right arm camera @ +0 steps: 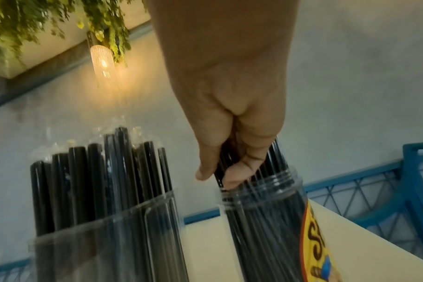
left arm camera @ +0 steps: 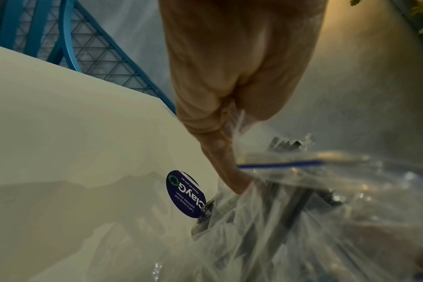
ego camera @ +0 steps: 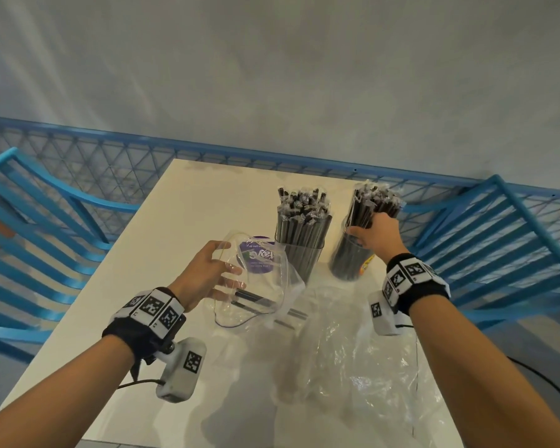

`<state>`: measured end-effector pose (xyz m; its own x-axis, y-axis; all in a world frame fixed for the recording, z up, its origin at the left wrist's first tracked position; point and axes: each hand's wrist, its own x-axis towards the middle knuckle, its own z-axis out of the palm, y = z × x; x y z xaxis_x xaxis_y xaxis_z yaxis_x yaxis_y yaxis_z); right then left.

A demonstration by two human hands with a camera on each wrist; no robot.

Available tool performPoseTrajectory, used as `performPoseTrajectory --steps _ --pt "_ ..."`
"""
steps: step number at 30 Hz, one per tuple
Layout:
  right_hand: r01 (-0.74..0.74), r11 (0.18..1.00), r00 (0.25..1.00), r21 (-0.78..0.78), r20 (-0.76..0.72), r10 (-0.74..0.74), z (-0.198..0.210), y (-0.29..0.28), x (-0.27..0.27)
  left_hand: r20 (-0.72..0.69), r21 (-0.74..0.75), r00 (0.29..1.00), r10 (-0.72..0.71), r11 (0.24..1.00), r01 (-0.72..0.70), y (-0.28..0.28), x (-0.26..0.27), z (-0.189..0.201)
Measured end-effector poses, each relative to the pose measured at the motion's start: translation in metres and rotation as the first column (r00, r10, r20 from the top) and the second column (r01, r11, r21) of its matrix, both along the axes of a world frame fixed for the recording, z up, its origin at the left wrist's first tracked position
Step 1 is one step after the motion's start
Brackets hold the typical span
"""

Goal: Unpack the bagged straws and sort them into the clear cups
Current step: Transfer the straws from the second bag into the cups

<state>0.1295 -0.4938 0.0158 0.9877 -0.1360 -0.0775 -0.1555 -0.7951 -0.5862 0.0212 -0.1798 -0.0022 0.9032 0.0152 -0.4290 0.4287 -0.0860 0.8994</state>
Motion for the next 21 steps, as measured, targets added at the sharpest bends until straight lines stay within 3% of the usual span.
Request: performPoseTrajectory --steps 7,11,14,16,18,21 --pt "0.024 0.996 0.994 0.089 0.107 -0.034 0.036 -0.004 -0.02 0.003 0.016 1.0 -0.011 1.0 0.011 0.001 0.001 0.002" --pt "0.03 0.999 0.95 -0.016 0.312 -0.024 0.07 0.003 -0.042 0.01 0.015 1.0 -0.019 1.0 0.019 0.001 0.002 0.003" --pt "-0.1 0.994 0.894 0.038 0.442 0.073 0.096 0.03 -0.077 0.008 0.008 1.0 -0.022 1.0 0.022 0.002 0.002 0.004" --pt "-0.278 0.958 0.886 0.076 0.406 0.225 0.101 0.056 -0.098 0.005 0.009 1.0 -0.022 1.0 0.021 0.001 0.001 0.005" --pt "-0.464 0.884 0.863 0.062 0.255 0.436 0.091 0.082 -0.112 0.005 0.004 1.0 -0.017 1.0 0.017 0.001 0.001 0.007" --pt "-0.639 0.769 0.769 0.023 0.053 0.638 0.064 0.117 -0.121 0.019 0.002 1.0 -0.016 1.0 0.016 0.001 -0.001 0.009"
